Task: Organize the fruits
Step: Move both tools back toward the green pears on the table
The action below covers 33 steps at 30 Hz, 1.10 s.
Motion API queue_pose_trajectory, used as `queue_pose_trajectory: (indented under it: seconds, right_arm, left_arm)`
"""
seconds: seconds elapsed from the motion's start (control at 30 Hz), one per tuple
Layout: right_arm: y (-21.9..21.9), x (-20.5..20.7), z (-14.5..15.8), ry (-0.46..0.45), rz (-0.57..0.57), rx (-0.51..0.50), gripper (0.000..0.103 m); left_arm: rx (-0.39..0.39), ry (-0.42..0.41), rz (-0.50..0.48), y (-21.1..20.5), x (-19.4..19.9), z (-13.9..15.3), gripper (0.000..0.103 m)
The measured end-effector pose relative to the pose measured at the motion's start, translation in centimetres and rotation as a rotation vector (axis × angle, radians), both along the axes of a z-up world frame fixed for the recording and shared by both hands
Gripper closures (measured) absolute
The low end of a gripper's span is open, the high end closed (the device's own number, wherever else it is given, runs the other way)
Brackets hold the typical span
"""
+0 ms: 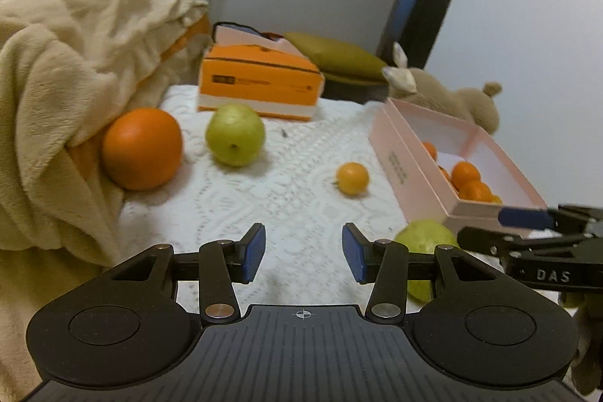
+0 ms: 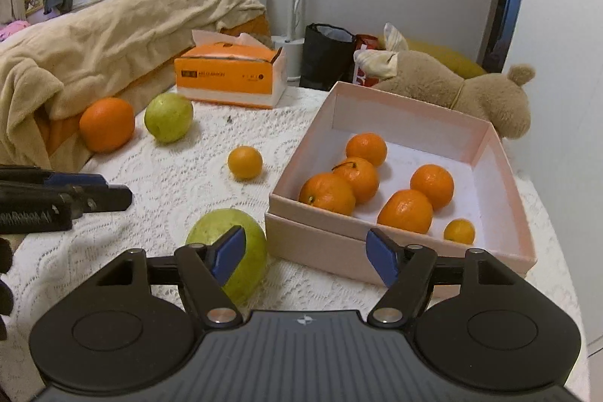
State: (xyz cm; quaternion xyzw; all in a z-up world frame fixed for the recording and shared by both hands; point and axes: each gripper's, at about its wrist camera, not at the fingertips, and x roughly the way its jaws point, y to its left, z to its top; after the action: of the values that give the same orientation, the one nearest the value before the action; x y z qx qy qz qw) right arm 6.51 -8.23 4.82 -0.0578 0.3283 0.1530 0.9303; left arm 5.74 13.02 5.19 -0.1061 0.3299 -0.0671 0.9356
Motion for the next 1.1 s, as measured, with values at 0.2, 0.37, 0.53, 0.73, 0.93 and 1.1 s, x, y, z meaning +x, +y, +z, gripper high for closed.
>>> queue_pose_trajectory:
  seconds: [0.2,0.37,0.53,0.73,0.93,1.1]
  right_arm:
    - [2.0,-0.5,0.0,0.093,0.113,0.110,0.032]
    - [4.3,-1.3,-1.0,0.156,0.236,0.130,0.032]
    - [3.5,-1.9,-0.7,0.118,0.249,0.110,0.030]
    - [1.3,-2.5,1.1,0.025,0.224,0.065,0.030]
    - [1.0,-2.7,0.0,0.068,0.244,0.031,0.030]
    - [3.1,-3.3,-1.9,0.110,0.323,-0.017,0.030]
  left_arm:
    - [-0.013,0.004,0.012,0.5,0.1,-0.2,0.053]
    - [-0.064,0.015,0.000,1.1,-0.3,0.2,0.053]
    - [-0.061,0.016,-0.050,-0.1,-0.8,0.5,0.053]
    - [-0.024,0.008,-0.097,-1.8,-1.3,0.5,0.053]
    - [0.005,0.003,-0.097,-2.1,-1.4,0.4,0.053]
    - [0.010,-0.004,-0.081,-1.8,-1.4,0.5,0.053]
